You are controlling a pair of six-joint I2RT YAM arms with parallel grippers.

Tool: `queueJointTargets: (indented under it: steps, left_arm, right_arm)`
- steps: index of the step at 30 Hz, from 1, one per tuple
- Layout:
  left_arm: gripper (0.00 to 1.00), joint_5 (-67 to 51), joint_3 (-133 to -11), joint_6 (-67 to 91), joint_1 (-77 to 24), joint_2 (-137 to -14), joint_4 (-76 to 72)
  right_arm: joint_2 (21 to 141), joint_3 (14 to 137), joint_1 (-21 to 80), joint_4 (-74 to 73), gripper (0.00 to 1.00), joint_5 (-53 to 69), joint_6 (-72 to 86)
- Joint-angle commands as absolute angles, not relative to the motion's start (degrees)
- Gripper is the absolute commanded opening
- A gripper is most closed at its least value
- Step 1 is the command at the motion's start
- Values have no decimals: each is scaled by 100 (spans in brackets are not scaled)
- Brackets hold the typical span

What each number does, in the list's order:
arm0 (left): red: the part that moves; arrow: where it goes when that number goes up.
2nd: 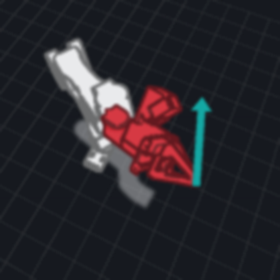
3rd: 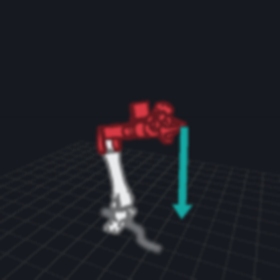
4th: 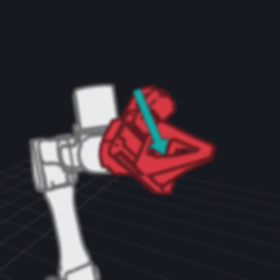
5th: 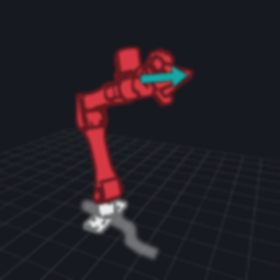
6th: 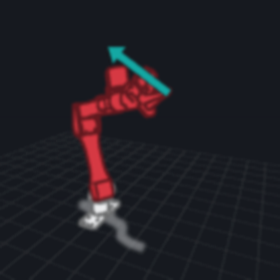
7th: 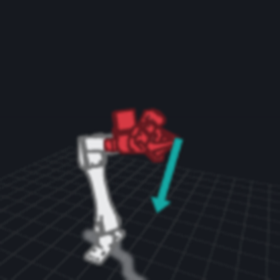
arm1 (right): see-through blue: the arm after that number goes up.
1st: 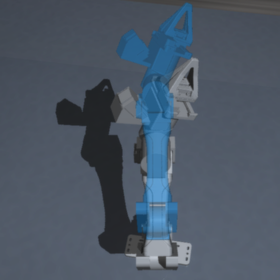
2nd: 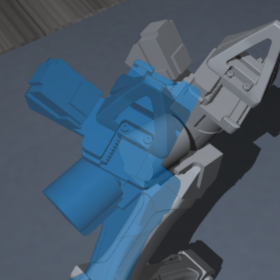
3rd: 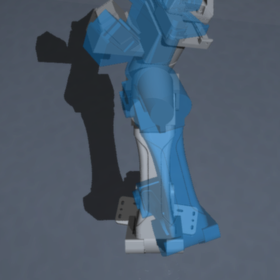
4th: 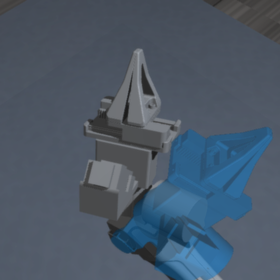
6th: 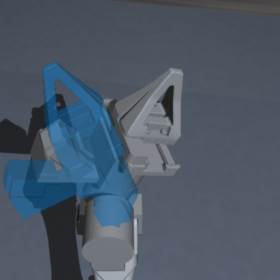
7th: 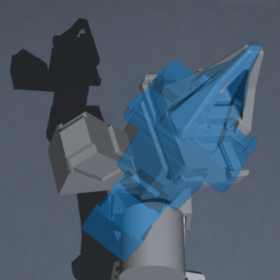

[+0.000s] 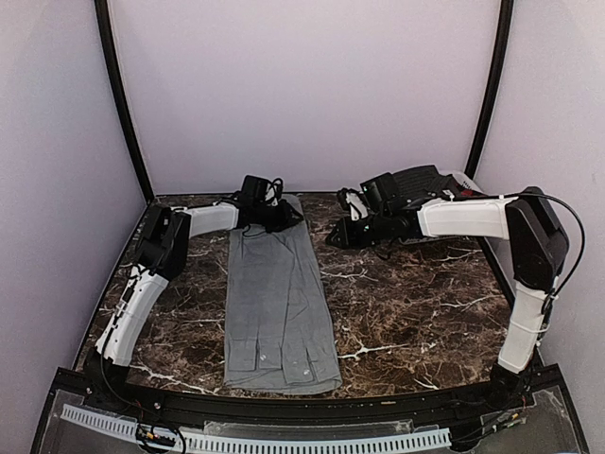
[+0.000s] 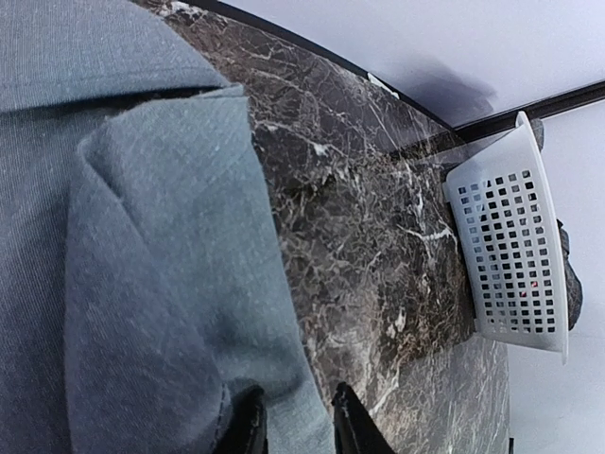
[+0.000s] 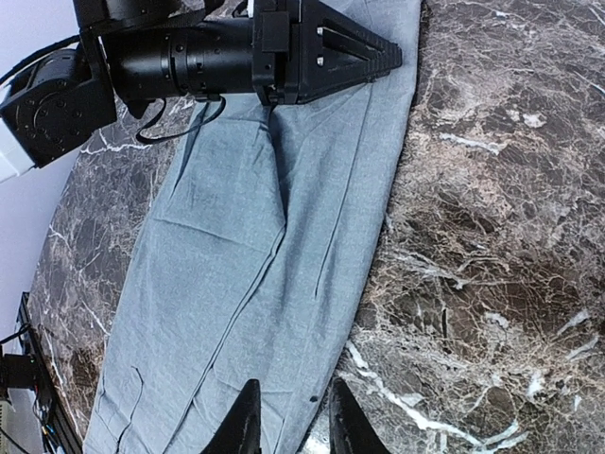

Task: Fold and stack the long sleeve shirts
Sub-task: Move the rectangle-folded shirt to the center of the board.

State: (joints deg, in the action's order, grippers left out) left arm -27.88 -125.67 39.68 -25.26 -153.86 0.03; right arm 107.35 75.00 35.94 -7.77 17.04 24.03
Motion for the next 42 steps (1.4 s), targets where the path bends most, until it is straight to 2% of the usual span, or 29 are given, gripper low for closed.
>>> queueJointTargets:
  steps: [1,8,12,22,26,28,34,42]
  left_arm:
    - [24,-2852,-12941,4116,-2455,-15627,428]
    - [26,-3044,-13423,4072,-2344,-15873,574]
    - [27,-3413,-13913,4002,-2246,-16026,628]
    - [43,-3412,-13803,3459,-2228,-14636,926]
    - [47,-3269,-12710,3415,-2260,-13667,905]
    - [48,-3096,-11398,3426,-2274,-12977,697]
    - [45,-2683,-8596,3613,-2280,-10887,114]
    - [40,-2522,-6557,3757,-2276,-10080,-132]
  right_arm:
    - [10543,7349,3569,-817,23,1688,2329]
    - [10573,7431,3571,-934,24,1726,2290]
    - [10559,7494,3590,-1015,28,1732,2242]
    - [10494,7550,3842,-1148,37,1679,2068]
    - [10535,7543,4027,-1153,37,1712,2035]
    - [10559,7512,4109,-1090,37,1766,2047]
    - [10694,7530,4369,-992,37,1859,2078]
    - [11180,7771,4580,-837,36,1788,2303]
